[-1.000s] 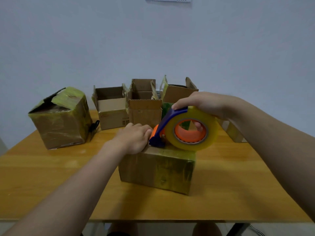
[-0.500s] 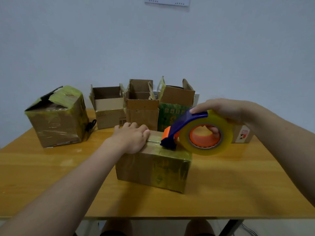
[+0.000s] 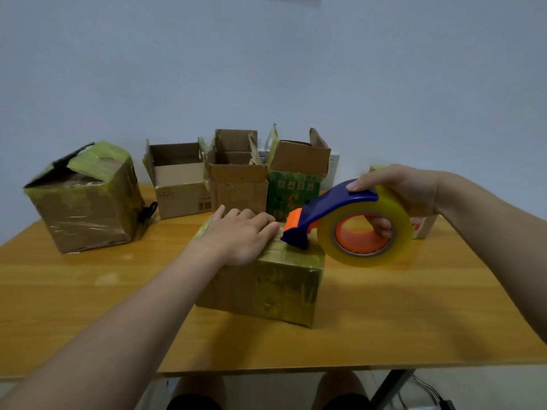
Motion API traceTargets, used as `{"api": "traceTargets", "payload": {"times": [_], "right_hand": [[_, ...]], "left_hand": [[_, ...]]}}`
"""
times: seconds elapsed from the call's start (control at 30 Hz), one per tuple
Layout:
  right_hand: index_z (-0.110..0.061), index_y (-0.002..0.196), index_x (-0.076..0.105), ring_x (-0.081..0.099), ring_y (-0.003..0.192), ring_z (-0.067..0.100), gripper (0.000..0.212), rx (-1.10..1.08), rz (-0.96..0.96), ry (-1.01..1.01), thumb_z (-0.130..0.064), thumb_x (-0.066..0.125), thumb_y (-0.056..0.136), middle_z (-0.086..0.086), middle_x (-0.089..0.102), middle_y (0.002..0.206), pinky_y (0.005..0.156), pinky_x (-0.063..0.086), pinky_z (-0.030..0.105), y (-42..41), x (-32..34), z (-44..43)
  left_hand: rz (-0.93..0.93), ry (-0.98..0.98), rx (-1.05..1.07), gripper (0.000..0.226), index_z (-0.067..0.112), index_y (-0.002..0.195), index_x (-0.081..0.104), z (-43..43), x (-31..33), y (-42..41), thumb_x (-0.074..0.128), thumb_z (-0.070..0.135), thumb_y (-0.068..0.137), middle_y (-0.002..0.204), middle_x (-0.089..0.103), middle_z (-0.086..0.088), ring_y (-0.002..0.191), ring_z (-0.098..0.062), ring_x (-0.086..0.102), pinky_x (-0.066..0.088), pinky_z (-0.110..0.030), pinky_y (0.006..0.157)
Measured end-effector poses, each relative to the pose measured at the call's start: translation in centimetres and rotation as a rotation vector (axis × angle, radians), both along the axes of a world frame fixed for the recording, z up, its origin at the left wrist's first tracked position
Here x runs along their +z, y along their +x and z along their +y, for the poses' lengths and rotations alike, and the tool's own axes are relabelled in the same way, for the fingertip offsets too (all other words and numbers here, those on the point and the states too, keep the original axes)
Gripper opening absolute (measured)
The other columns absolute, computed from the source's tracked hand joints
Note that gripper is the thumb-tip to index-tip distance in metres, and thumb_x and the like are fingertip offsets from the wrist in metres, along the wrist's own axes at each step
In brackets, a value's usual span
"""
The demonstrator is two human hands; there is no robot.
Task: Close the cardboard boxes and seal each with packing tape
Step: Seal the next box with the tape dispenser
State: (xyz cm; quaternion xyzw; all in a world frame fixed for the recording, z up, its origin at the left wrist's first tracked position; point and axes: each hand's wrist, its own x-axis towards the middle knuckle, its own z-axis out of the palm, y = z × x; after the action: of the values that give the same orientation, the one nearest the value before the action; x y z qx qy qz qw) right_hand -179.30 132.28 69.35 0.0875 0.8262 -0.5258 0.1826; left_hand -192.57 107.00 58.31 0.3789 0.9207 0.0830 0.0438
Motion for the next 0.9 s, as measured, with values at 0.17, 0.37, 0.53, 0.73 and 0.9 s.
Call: {"api": "traceTargets", "payload": {"times": [0.17, 0.37, 0.53, 0.73, 0.9], "right_hand": [[-0.003, 0.096, 0.073, 0.056, 0.047, 0.022, 0.050, -0.063, -0.003, 0.050, -0.051, 0.071, 0.081, 0.013, 0.061, 0.058, 0.054, 0.053, 0.031, 0.9, -0.9, 0.3], [-0.009, 0.090, 0.071, 0.058, 0.045, 0.018, 0.042, -0.073, 0.056, 0.133, -0.050, 0.060, 0.086, 0.008, 0.065, 0.059, 0.055, 0.053, 0.029, 0.5, -0.3, -1.2], [-0.010, 0.092, 0.073, 0.061, 0.050, 0.019, 0.046, -0.070, 0.007, 0.076, -0.053, 0.059, 0.080, 0.009, 0.067, 0.064, 0.059, 0.055, 0.031, 0.9, -0.6, -0.1], [-0.013, 0.076, 0.079, 0.063, 0.051, 0.022, 0.041, -0.065, -0.019, 0.053, -0.049, 0.059, 0.081, 0.012, 0.068, 0.064, 0.061, 0.054, 0.032, 1.5, -0.5, 0.9], [-0.008, 0.087, 0.074, 0.060, 0.049, 0.023, 0.042, -0.163, 0.023, 0.037, -0.048, 0.064, 0.079, 0.014, 0.067, 0.068, 0.052, 0.053, 0.029, 2.3, 0.0, 1.9]], "left_hand": [[-0.008, -0.049, 0.037, 0.057, 0.039, 0.159, 0.030, 0.5, 0.3, -0.3, 0.010, 0.058, 0.108, 0.165, 0.035, -0.002, 0.156, -0.027, 0.024, -0.005, -0.063, 0.126], [-0.178, 0.128, -0.080, 0.047, 0.034, 0.155, 0.041, 3.1, 0.8, 0.9, 0.019, 0.039, 0.114, 0.155, 0.050, 0.006, 0.151, -0.019, 0.034, -0.002, -0.053, 0.127], [-0.062, 0.022, -0.052, 0.051, 0.030, 0.159, 0.032, 3.1, 0.3, 1.1, 0.013, 0.042, 0.114, 0.155, 0.048, -0.002, 0.148, -0.027, 0.035, 0.009, -0.048, 0.128], [-0.022, -0.032, -0.031, 0.056, 0.039, 0.160, 0.026, 3.3, -0.2, 1.1, 0.009, 0.055, 0.109, 0.157, 0.045, -0.006, 0.150, -0.032, 0.033, 0.002, -0.058, 0.128], [-0.019, 0.006, 0.005, 0.070, 0.044, 0.157, 0.033, 3.4, -0.3, 1.3, 0.005, 0.073, 0.100, 0.157, 0.045, -0.007, 0.150, -0.032, 0.033, -0.001, -0.059, 0.127]]}}
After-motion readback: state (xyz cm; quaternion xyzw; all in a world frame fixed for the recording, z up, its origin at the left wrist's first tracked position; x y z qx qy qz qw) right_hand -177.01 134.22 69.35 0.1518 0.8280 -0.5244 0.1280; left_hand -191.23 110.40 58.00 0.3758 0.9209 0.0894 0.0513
